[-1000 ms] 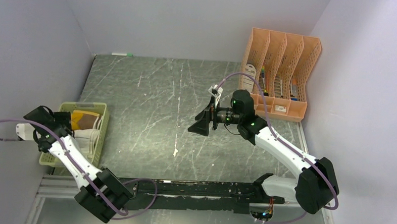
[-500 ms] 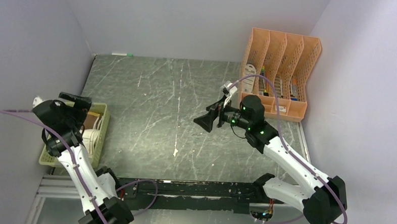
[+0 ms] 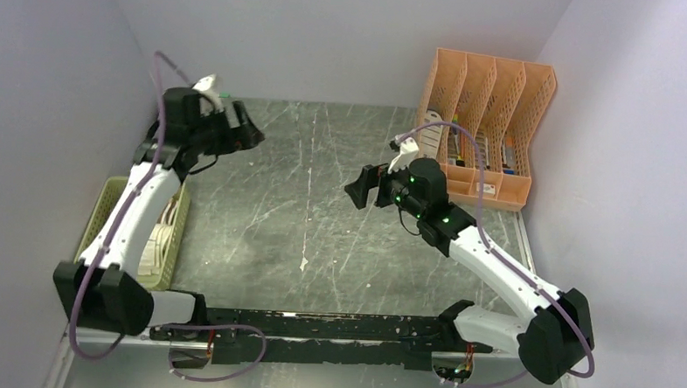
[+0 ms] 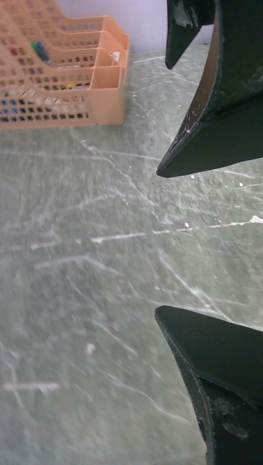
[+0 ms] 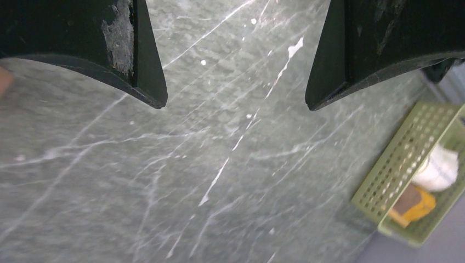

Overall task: Roll the towels
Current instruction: Reset both arms

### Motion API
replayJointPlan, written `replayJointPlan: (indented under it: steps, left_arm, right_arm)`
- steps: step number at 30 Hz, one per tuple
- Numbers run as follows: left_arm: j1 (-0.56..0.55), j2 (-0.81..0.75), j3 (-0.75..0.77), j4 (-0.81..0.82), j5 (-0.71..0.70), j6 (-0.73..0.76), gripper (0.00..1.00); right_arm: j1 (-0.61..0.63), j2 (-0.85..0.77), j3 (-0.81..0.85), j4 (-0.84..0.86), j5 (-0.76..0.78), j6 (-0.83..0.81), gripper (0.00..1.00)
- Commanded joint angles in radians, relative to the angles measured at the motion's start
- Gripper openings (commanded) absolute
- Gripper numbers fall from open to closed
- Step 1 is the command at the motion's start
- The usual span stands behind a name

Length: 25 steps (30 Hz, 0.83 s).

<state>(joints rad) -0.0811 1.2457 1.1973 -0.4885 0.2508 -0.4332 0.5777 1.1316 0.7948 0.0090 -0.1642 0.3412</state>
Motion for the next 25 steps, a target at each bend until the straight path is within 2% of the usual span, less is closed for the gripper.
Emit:
replayJointPlan:
  steps: [1, 6, 10, 13, 18, 22, 25]
  left_arm:
    - [-0.133, 0.103, 0.130, 0.013, -0.029, 0.119, 0.99]
    - [-0.174, -0.037, -0.028, 0.260, 0.082, 0.181, 0.99]
    - [-0.173, -0.204, -0.184, 0.383, 0.149, 0.234, 0.99]
    - [-0.174, -0.256, -0.218, 0.350, 0.136, 0.253, 0.99]
    - [-0.174, -0.274, -0.224, 0.300, 0.136, 0.255, 0.99]
    - [-0.174, -0.295, -0.234, 0.319, 0.113, 0.235, 0.99]
    - [-0.174, -0.294, -0.227, 0.308, 0.109, 0.233, 0.99]
  right_arm:
    - [-0.001, -0.087, 0.051, -0.014, 0.229, 0.038, 1.00]
    - [-0.003, -0.167, 0.075, -0.074, 0.242, 0.012, 1.00]
    - [-0.002, -0.211, 0.066, -0.104, 0.394, 0.069, 1.00]
    - [-0.003, -0.220, 0.067, -0.124, 0.446, 0.048, 1.00]
    - [-0.003, -0.207, 0.068, -0.121, 0.424, 0.038, 1.00]
    - [-0.003, -0.188, 0.054, -0.072, 0.283, -0.035, 1.00]
    - [-0.002, -0.178, 0.063, -0.067, 0.242, -0.050, 1.00]
